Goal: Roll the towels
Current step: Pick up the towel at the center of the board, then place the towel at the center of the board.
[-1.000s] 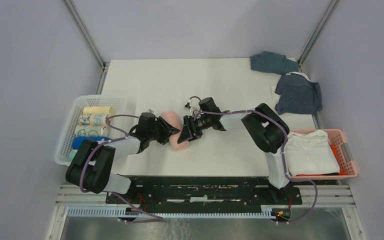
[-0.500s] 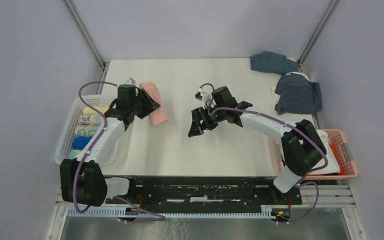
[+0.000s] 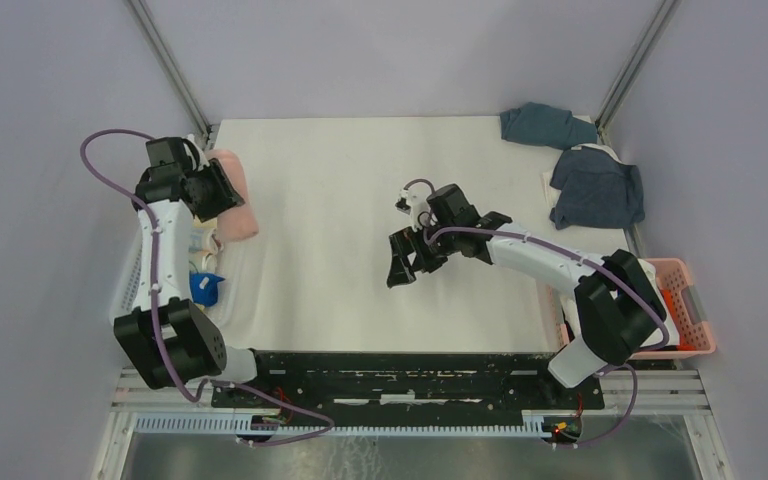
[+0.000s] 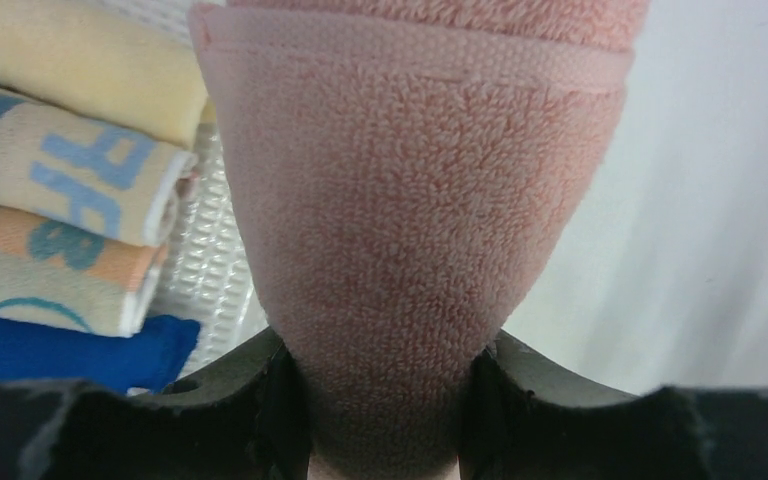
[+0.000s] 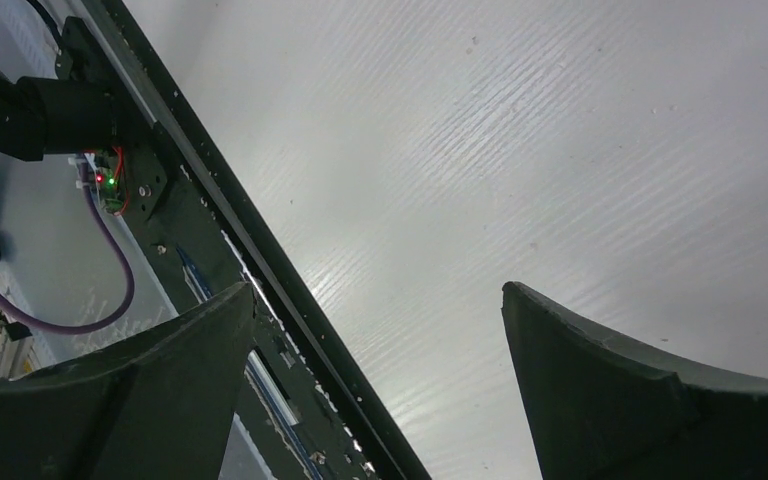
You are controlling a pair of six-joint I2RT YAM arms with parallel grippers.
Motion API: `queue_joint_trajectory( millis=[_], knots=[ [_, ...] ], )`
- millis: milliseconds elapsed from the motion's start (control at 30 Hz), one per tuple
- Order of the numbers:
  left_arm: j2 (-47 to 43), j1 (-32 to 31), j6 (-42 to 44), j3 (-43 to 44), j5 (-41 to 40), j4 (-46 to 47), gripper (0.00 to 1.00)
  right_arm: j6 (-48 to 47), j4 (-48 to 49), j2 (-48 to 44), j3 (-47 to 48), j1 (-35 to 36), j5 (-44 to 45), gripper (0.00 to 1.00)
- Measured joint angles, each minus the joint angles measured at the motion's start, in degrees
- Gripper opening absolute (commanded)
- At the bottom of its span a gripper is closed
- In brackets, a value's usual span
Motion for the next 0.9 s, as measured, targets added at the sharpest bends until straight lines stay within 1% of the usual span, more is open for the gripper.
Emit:
queue_joint_trajectory(
  millis=[267,400,600,700,900],
  knots=[
    [12.22,5.16,8.57,5.60,-1.01,-5.20,0.22,-0.59,-0.68,-1.51,-0.04,6.71,3.08,1.00],
    [17.46,6.54,12.02,7.67,0.04,-7.13,0.23,-0.59,-1.20,-2.05,-0.96,6.73,5.55,1.00],
    [23.65,6.80,16.22,12.98,0.59,-9.49,0.24,-2.62,-5.77,-3.58,-0.57,6.56,11.37,1.00],
    [25.40,6.80,18.08,13.79,0.98,-9.55,0.25,-3.61,-9.27,-3.45,1.95,6.56,14.47,1.00],
    [27.56,6.95,19.96,14.23,2.75,-9.42,0.25,-4.04,-12.07,-1.73,7.85,6.56,16.74,1.00]
  ],
)
